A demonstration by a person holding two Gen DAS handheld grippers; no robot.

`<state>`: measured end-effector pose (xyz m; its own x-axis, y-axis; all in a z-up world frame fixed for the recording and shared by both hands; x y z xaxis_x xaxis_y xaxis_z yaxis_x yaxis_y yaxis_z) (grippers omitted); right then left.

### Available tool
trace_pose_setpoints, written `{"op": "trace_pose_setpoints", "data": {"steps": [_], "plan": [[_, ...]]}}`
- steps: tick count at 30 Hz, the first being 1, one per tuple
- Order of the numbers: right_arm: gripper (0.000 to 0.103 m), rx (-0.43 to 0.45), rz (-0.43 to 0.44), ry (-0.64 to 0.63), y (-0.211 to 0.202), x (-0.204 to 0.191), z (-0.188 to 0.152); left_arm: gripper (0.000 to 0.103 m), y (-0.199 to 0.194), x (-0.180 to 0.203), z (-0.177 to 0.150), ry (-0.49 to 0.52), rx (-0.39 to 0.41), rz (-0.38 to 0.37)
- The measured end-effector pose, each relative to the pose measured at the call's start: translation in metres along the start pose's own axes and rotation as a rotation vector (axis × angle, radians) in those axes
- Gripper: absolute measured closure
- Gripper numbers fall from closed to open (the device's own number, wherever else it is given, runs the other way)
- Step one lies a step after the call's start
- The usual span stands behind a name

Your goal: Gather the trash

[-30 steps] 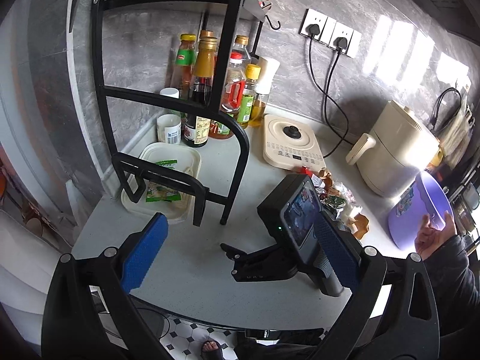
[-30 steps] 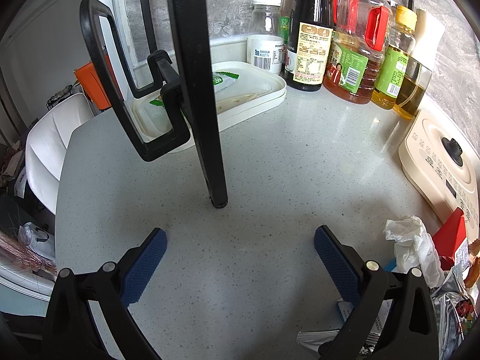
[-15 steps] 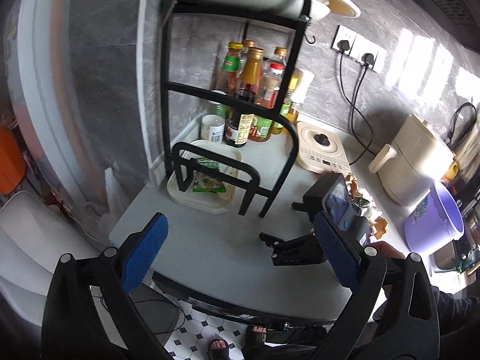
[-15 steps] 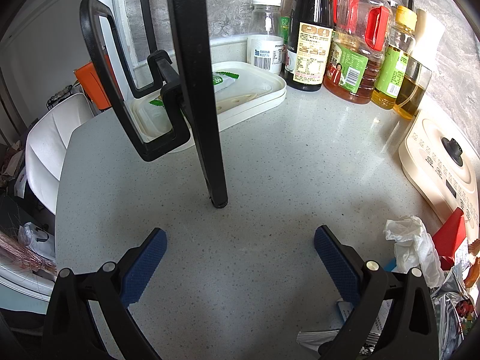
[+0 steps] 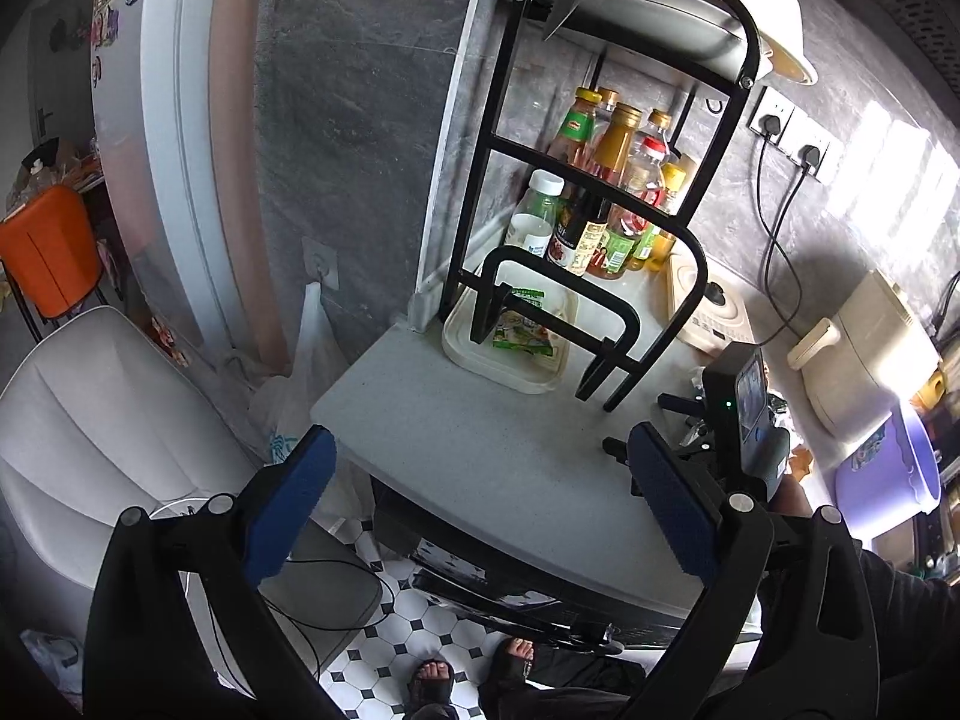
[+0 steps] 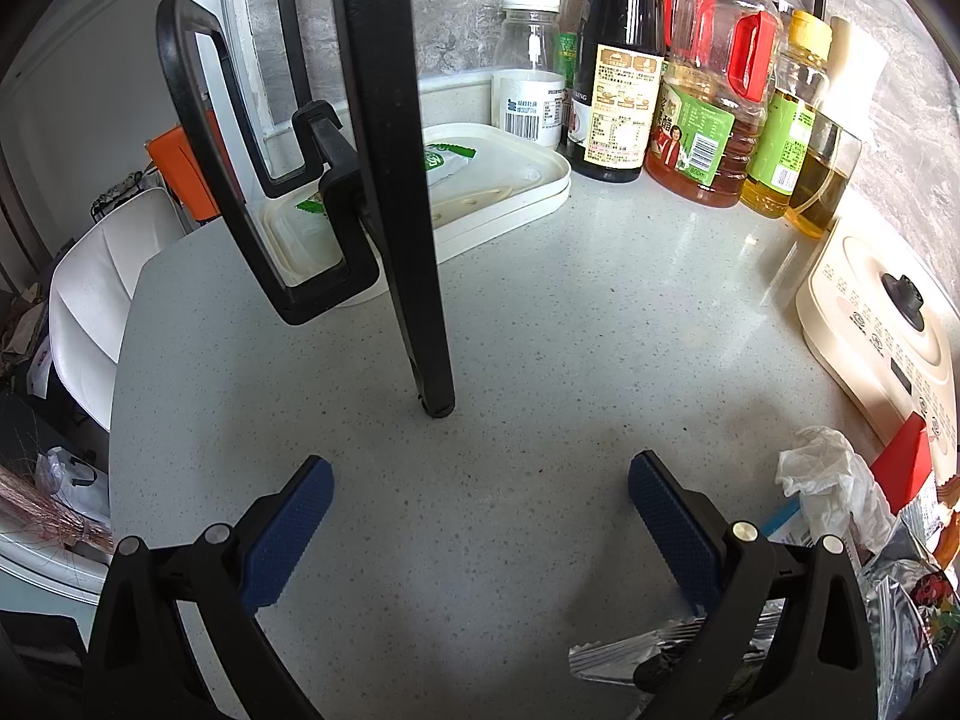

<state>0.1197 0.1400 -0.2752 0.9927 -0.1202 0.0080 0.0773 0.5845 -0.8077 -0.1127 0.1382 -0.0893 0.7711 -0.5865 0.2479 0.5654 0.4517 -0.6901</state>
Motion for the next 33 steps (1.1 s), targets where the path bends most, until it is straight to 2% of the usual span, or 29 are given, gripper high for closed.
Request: {"op": "trace_pose_setpoints", "data": {"steps": [4,6,11,13,16,19,23,25,28,31,33], "plan": [[0.007,-0.003,0.003,-0.009,0.0,0.0,0.001,0.006,0.001,0.005,-0.001,0.016,-0.006,-0.027],[0.007,-0.015,-0.03,-0.022,-0.002,0.0,0.002,0.006,0.004,0.008,-0.002,0.026,-0.015,-0.048],[0.007,0.113,-0.056,-0.005,-0.05,-0.003,0.02,0.006,0.012,0.022,-0.002,0.063,-0.019,-0.104],[0.007,0.168,-0.096,-0.014,-0.075,-0.001,0.028,0.006,0.016,0.03,0.0,0.081,-0.016,-0.13],[0.007,0.285,-0.163,0.023,-0.127,0.013,0.041,0.006,0.021,0.043,0.001,0.116,-0.003,-0.179],[0.007,0.446,-0.218,0.082,-0.198,0.026,0.048,0.006,0.023,0.062,-0.001,0.162,0.006,-0.235],[0.007,0.671,-0.317,0.096,-0.302,0.025,0.042,0.006,0.024,0.094,-0.003,0.231,0.03,-0.33],[0.007,0.734,-0.4,0.12,-0.344,0.025,0.032,0.006,0.024,0.112,-0.002,0.258,0.039,-0.377],[0.007,0.731,-0.506,0.265,-0.381,0.038,0.009,0.006,0.013,0.141,0.0,0.303,0.052,-0.456],[0.007,0.67,-0.519,0.486,-0.398,0.062,-0.027,0.006,0.002,0.169,0.001,0.394,0.074,-0.507],[0.007,0.628,-0.578,0.609,-0.404,0.077,-0.051,0.006,-0.005,0.185,-0.001,0.447,0.074,-0.532]]}}
Point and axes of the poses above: each gripper's, at about its wrist camera, not at the fingertips, and y roughly the way its jaws point, x to its right, z to its top, the point moved 8 cm from there along y, roughly the way its jaws point, and after that the axes turned 2 degrees about -z, right-handed, at the moved point
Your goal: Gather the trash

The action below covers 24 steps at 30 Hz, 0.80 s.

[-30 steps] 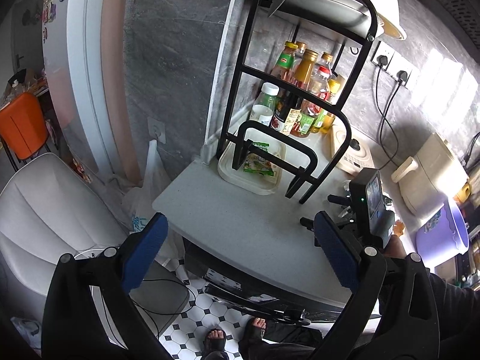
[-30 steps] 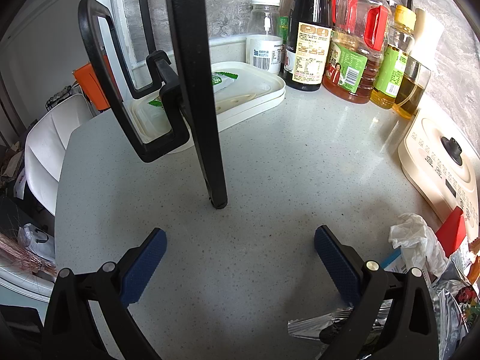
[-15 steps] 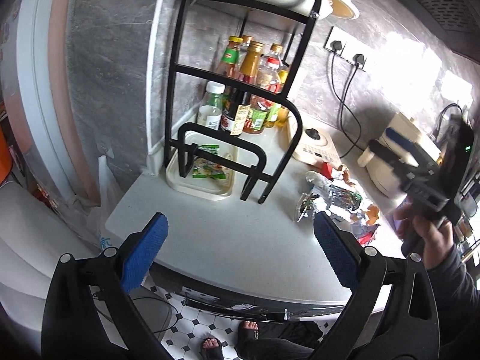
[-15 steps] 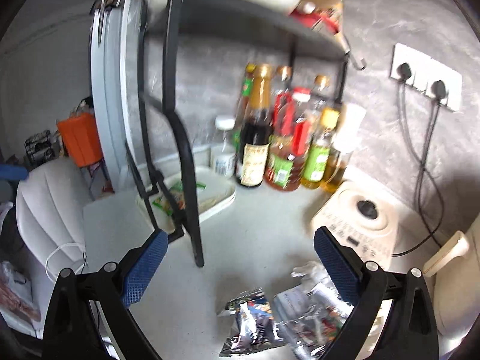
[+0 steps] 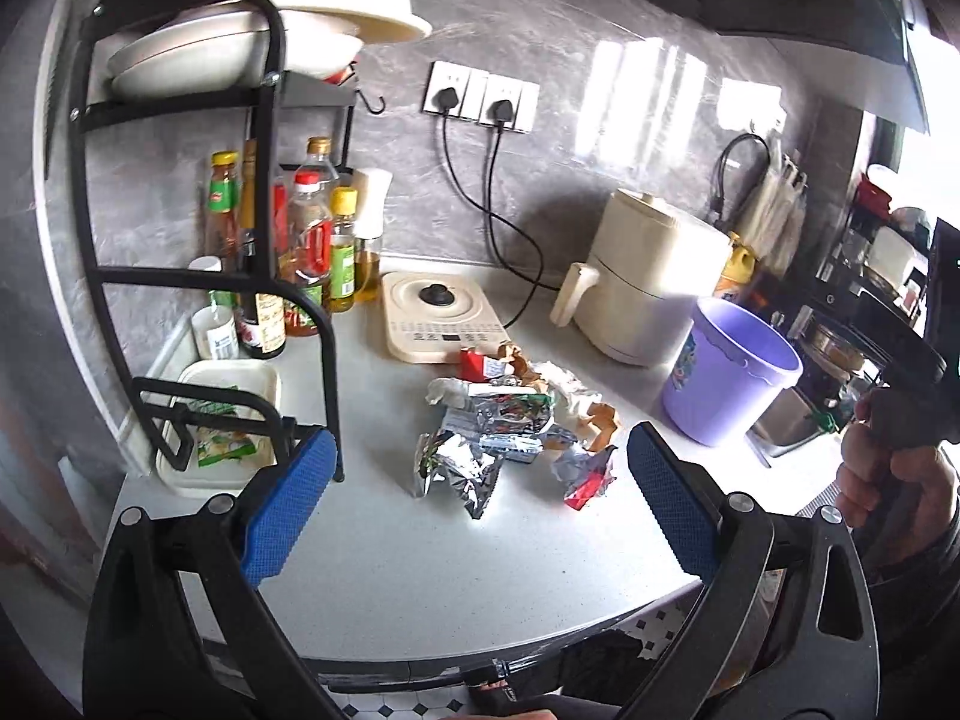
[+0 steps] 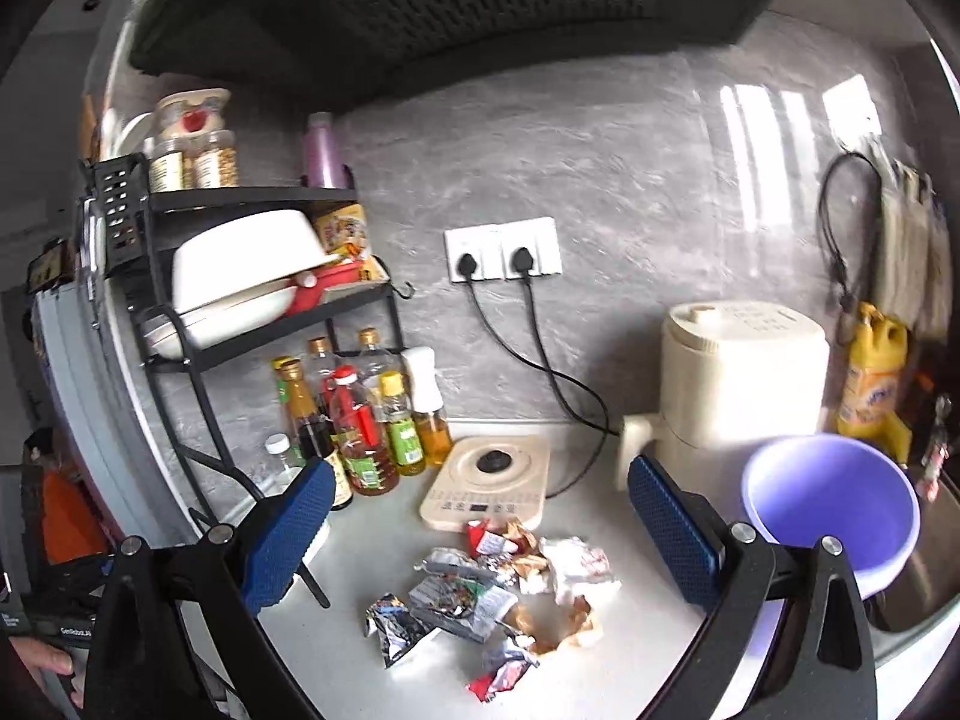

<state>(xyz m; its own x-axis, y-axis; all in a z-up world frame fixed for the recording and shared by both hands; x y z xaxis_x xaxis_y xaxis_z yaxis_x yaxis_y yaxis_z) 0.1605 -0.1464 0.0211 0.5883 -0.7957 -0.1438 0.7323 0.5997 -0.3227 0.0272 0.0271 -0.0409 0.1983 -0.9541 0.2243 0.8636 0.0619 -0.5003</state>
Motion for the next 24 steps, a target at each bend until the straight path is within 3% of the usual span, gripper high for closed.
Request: {"op": "trace_pose_setpoints", "data": {"steps": [2,3,6,10,16,24], "plan": [[0.006,-0.027,-0.131,0.054,-0.009,0.024,-0.013,0.006,0.004,0.01,0.005,0.025,-0.019,-0.017],[0.007,-0.033,-0.149,0.085,-0.012,0.034,-0.019,0.006,0.005,0.015,0.008,0.031,-0.02,-0.026],[0.007,-0.068,-0.085,0.141,-0.021,0.048,-0.033,0.006,0.007,0.025,0.015,0.049,-0.008,-0.041],[0.007,-0.069,-0.14,0.052,-0.031,0.048,-0.04,0.006,0.01,0.029,0.016,0.058,-0.016,-0.046],[0.007,-0.18,0.002,0.056,-0.03,0.03,-0.061,0.006,0.008,0.025,0.019,0.051,-0.009,-0.035],[0.007,-0.178,-0.043,0.059,-0.032,0.027,-0.069,0.006,0.004,0.025,0.024,0.066,-0.01,-0.047]]}}
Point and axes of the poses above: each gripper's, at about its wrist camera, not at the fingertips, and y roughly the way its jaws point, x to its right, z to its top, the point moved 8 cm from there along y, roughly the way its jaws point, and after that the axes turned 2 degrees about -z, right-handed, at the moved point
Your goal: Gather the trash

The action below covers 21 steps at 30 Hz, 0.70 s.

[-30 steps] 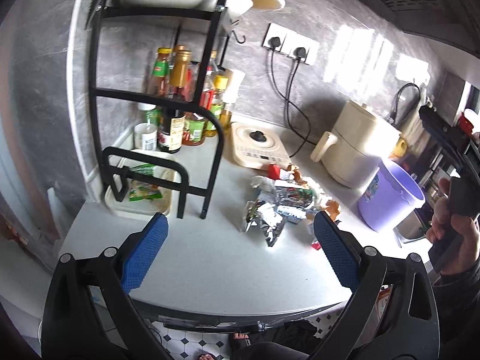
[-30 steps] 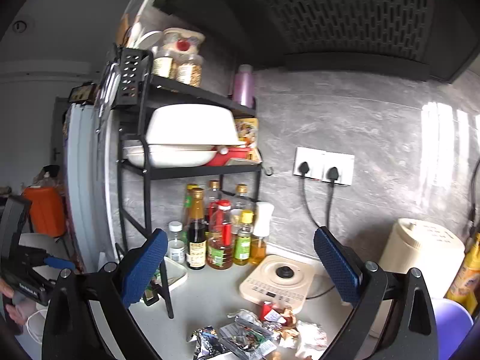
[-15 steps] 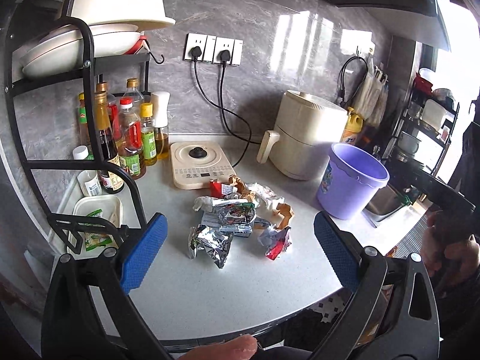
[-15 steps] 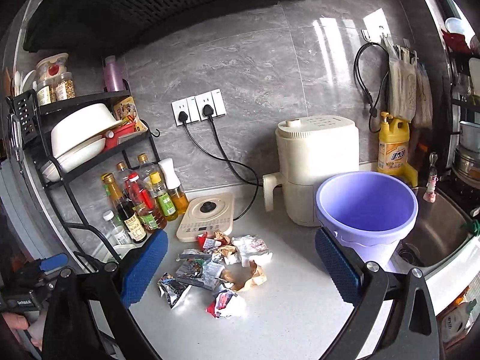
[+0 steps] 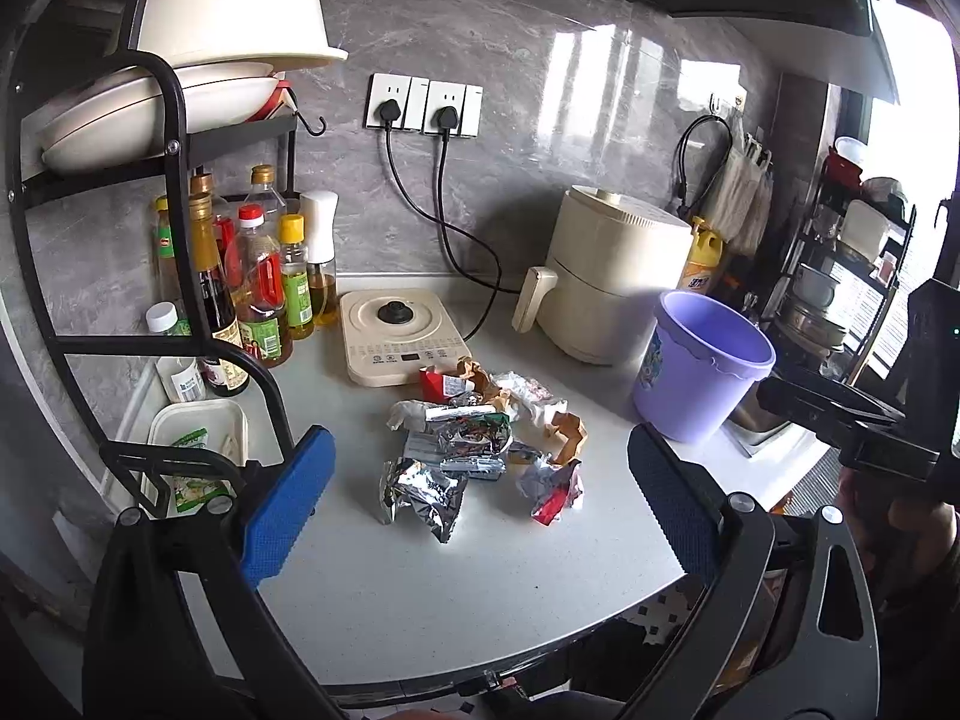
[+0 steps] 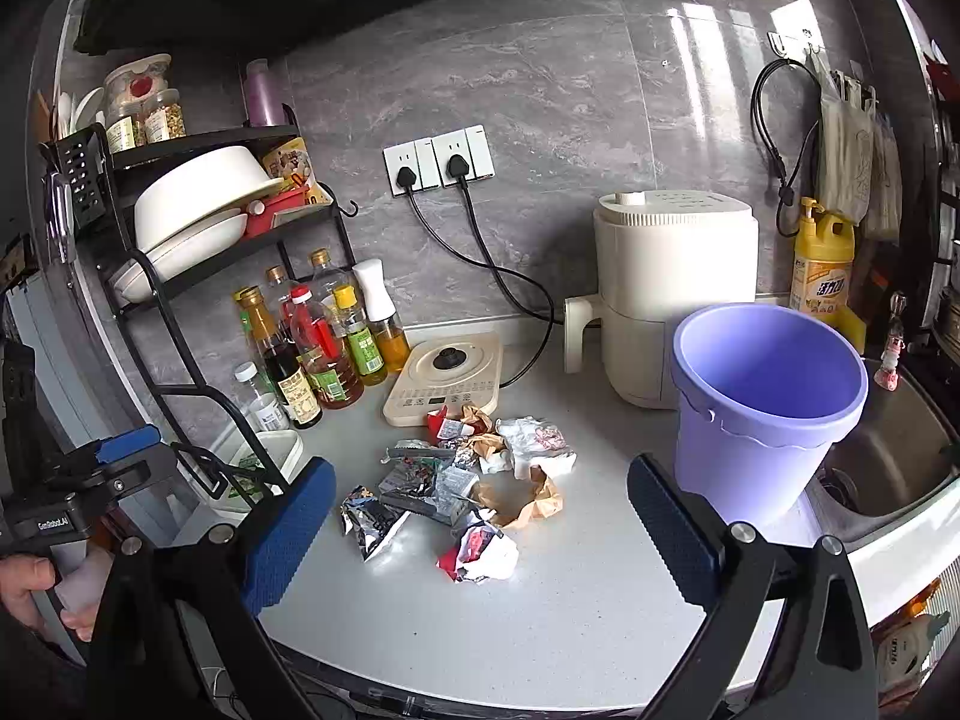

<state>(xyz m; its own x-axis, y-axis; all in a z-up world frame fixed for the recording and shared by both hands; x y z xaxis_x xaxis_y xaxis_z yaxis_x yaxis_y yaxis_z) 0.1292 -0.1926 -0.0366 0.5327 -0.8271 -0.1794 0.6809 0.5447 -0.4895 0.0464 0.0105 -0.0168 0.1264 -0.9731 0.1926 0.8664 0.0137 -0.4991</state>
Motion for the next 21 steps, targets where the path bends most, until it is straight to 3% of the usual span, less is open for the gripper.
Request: {"op": "trace_pose_setpoints", "data": {"steps": [15,21], "plan": [[0.007,-0.085,-0.033,-0.01,0.001,0.002,-0.013,0.006,0.003,0.014,0.004,0.029,-0.015,-0.027],[0.008,-0.104,-0.008,-0.034,0.005,0.0,-0.011,0.006,0.009,0.017,0.008,0.034,-0.015,-0.042]]}}
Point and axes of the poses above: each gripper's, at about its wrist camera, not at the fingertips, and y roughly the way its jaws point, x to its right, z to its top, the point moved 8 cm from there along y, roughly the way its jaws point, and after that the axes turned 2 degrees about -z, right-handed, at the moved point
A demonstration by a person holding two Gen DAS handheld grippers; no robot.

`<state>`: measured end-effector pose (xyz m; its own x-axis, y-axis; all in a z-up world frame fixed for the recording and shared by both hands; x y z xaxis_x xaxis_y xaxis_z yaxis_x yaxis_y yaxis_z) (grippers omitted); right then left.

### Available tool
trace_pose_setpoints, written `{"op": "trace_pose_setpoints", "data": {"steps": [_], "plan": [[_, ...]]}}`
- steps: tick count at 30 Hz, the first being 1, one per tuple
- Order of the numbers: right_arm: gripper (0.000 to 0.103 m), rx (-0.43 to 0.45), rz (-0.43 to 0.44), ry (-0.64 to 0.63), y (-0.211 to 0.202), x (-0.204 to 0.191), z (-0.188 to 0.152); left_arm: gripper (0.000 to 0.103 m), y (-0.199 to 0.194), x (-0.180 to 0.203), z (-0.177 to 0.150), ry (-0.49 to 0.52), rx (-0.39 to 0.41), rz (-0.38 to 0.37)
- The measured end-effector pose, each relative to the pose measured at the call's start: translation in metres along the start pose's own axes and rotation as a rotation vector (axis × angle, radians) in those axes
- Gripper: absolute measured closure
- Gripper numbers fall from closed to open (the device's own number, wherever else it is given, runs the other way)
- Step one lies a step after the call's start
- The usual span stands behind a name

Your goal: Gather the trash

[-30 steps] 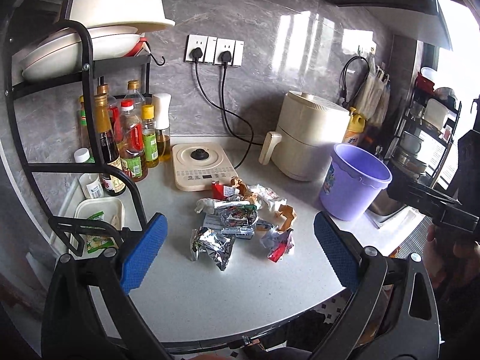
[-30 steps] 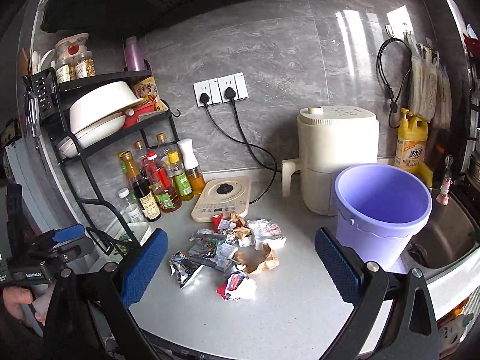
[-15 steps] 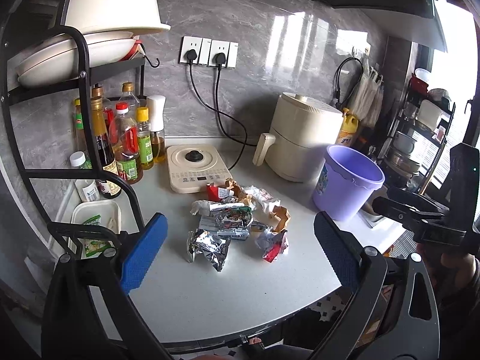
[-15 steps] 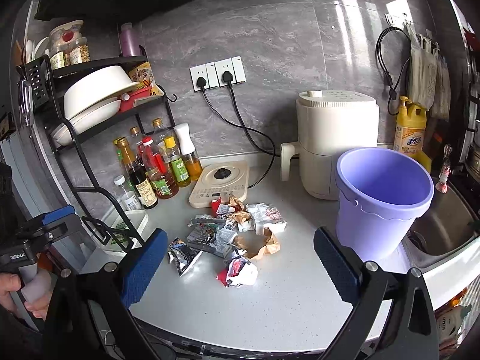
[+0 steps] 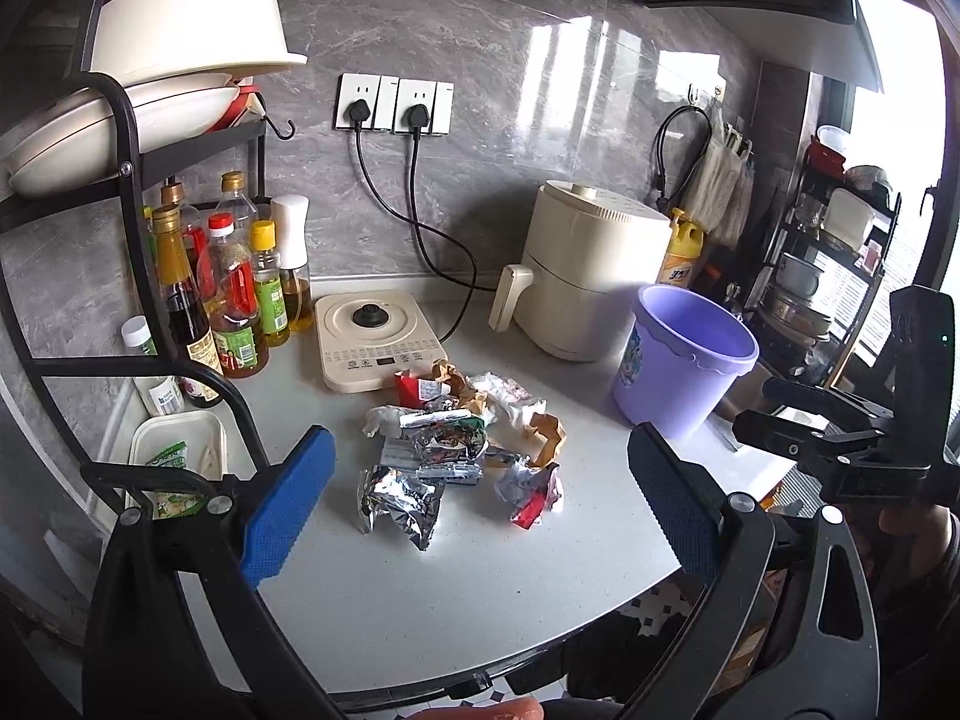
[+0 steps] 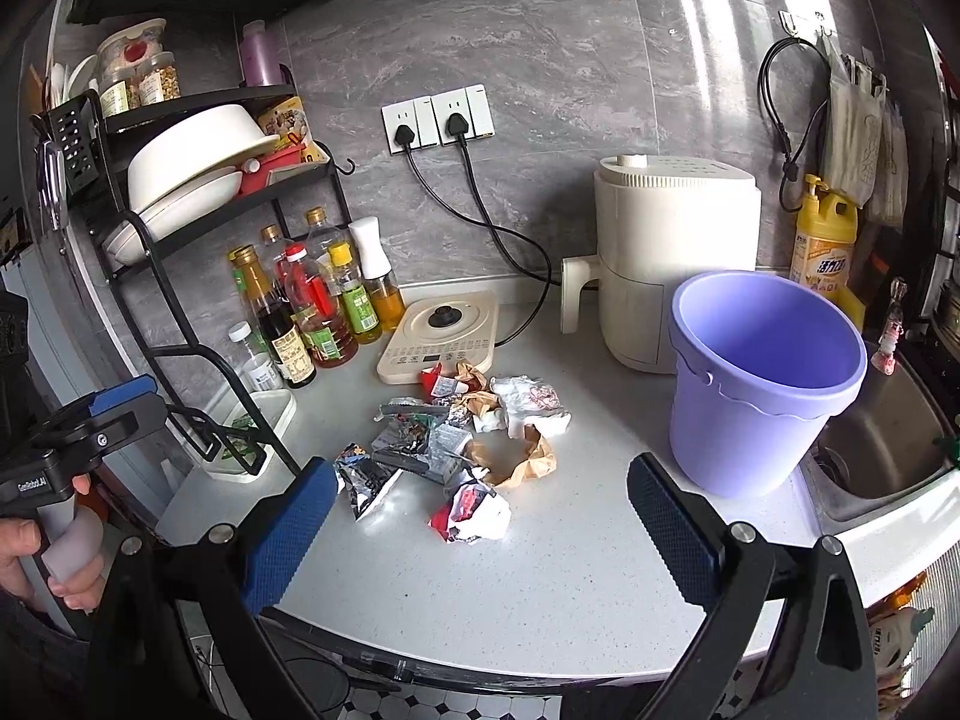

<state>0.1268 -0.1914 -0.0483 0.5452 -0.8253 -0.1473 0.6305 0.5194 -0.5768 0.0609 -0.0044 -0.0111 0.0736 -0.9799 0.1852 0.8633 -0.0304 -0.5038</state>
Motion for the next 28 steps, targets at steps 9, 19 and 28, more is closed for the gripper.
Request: {"op": "trace_pose_setpoints", "data": {"steps": [9,19,28], "plan": [[0.008,-0.001,0.02,-0.022,0.005,-0.004,0.008,0.006,0.009,0.001,0.004,-0.015,0.002,-0.003],[0.008,0.001,0.008,-0.02,0.009,0.002,0.014,0.006,0.018,0.008,0.009,-0.006,-0.004,0.031],[0.008,-0.018,0.043,-0.03,0.019,0.011,0.018,0.006,0.019,0.011,0.01,-0.036,-0.01,0.059]]}}
Point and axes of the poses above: each gripper's, at about its wrist camera, not at the fingertips, and y roughly the way its jaws point, x to its right, z to its top, the point moved 8 cm from there along y, roughly the way its jaws point, and after that the axes turned 2 degrees about -z, right-handed, at the moved point
